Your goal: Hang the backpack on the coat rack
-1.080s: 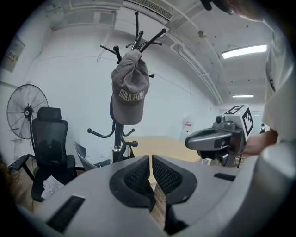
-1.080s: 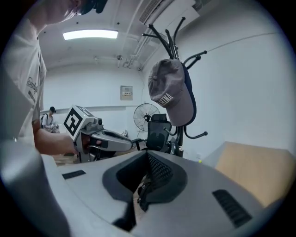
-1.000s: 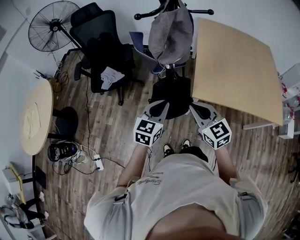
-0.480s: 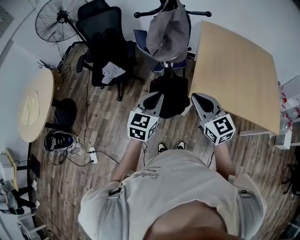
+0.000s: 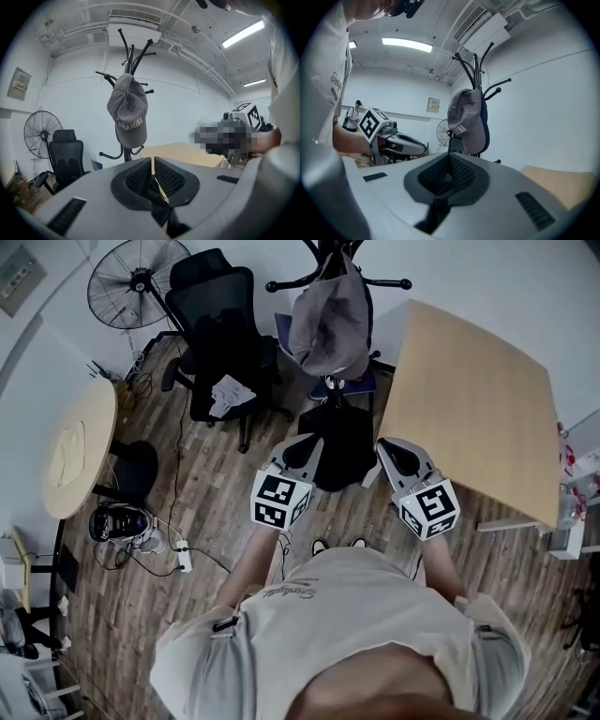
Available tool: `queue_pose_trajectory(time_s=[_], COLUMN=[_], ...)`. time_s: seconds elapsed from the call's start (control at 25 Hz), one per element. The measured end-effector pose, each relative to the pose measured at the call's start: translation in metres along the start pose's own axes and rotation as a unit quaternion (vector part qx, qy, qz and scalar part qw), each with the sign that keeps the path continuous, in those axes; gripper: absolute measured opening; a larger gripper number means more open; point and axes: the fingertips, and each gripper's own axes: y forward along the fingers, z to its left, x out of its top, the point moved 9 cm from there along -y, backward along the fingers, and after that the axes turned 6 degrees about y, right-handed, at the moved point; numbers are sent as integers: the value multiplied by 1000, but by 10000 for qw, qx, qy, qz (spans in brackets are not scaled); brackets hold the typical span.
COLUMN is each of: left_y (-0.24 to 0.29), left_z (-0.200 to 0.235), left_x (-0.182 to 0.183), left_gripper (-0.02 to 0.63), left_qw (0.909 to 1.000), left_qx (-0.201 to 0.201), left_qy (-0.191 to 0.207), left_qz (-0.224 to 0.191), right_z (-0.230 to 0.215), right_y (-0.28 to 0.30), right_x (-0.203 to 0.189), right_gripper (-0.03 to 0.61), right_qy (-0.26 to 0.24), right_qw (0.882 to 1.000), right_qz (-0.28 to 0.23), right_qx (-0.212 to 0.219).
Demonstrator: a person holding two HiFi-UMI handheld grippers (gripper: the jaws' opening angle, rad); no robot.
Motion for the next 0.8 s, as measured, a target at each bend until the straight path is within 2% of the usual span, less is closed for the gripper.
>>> queue_pose_trajectory(time_s=[0.32,0.8], left_y=[5,3], left_z=[-6,-9], left_x=[-1,-6], left_gripper=[29,29], left_qw=[10000,9997], left_qx=[41,206], left_qy=[16,-125], left_qz=[47,45], right_z=[-10,-15], right_y=[-11,-10], right_x=[-6,-8], right_gripper=[-6,-6], right_qy=[35,-5], right_qw=[10000,9998], right_qz=[6,69], right_qx=[-32,207])
